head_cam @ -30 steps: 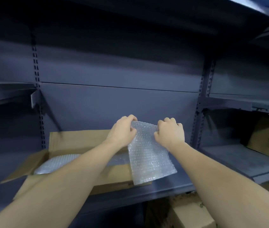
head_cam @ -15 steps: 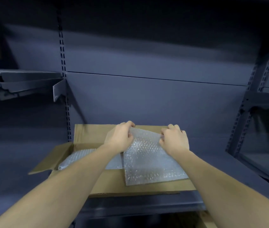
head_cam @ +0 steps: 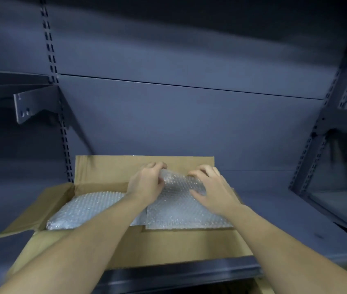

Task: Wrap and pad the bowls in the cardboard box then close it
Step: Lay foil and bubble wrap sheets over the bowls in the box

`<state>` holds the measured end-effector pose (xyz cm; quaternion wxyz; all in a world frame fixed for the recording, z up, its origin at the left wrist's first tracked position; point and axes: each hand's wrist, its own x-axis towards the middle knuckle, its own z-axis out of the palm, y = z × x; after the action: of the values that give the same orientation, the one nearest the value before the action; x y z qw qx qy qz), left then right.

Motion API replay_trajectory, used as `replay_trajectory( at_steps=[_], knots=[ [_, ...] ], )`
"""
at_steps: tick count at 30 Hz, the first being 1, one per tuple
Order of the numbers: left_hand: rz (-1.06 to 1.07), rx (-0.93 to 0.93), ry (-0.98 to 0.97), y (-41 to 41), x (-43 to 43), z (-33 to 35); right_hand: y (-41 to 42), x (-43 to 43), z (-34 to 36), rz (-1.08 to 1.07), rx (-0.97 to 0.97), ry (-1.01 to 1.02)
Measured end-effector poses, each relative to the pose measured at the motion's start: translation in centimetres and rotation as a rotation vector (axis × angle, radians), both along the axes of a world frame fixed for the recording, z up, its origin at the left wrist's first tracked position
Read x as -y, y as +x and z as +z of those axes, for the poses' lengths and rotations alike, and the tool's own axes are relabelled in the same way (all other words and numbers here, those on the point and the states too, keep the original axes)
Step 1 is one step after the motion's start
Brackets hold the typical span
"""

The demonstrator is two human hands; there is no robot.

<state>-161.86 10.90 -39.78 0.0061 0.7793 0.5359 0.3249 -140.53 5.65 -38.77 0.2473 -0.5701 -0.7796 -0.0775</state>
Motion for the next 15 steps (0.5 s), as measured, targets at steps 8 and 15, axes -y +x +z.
replay_trajectory(
  at_steps=[8,15],
  knots=[
    [-0.399,-0.121,-0.090,-1.3,1.4,0.8,1.9,0.1,0.6,0.039,-0.086,-0.396],
    [-0.414,-0.469,-0.510,-1.6,3.6,1.6,0.3,0.9,1.9,0.085,0.079,-0.772]
  ],
)
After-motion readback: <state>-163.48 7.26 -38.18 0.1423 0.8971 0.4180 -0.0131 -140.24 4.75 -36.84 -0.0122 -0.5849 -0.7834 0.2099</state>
